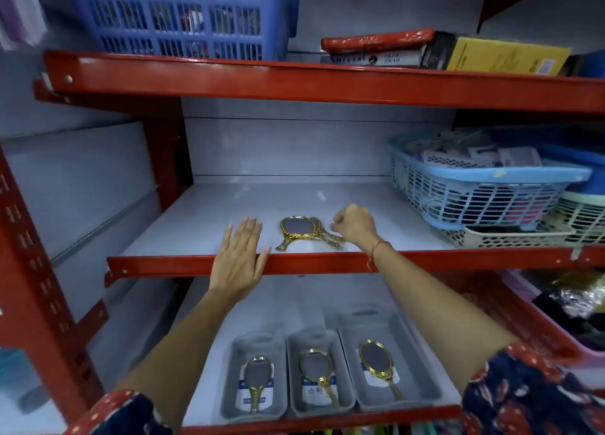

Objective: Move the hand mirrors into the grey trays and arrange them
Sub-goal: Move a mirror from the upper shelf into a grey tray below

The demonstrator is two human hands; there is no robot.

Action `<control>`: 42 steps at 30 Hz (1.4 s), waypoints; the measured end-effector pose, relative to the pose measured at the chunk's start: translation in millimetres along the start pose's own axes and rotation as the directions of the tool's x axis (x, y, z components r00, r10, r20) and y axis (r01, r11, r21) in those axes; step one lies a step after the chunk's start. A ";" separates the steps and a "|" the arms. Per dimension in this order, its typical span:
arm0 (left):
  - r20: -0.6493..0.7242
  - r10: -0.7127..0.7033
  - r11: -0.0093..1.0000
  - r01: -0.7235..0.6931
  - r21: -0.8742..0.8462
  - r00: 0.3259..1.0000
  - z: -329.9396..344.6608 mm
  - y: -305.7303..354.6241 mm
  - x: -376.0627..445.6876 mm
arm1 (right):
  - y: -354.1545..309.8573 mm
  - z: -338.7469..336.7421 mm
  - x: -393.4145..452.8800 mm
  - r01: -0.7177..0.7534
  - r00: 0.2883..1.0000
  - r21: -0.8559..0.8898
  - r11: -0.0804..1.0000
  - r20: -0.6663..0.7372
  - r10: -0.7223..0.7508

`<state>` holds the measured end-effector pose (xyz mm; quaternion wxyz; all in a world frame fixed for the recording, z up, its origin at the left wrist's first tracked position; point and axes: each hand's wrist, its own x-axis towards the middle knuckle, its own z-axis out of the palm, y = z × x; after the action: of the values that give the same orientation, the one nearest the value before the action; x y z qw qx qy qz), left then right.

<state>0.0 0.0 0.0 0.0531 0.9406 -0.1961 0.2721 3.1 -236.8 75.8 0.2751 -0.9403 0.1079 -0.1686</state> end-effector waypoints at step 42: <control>-0.329 0.014 0.996 0.015 0.085 0.944 50.0 -8.0 -0.2 | 199.6 25.1 -113.4 -0.720 0.591 0.354 0.597 0.764 0.259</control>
<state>27.6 -2.9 -42.4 0.0445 0.8835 -0.1721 0.4334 -113.8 -356.0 -83.8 0.6309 -0.7094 0.2171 0.2272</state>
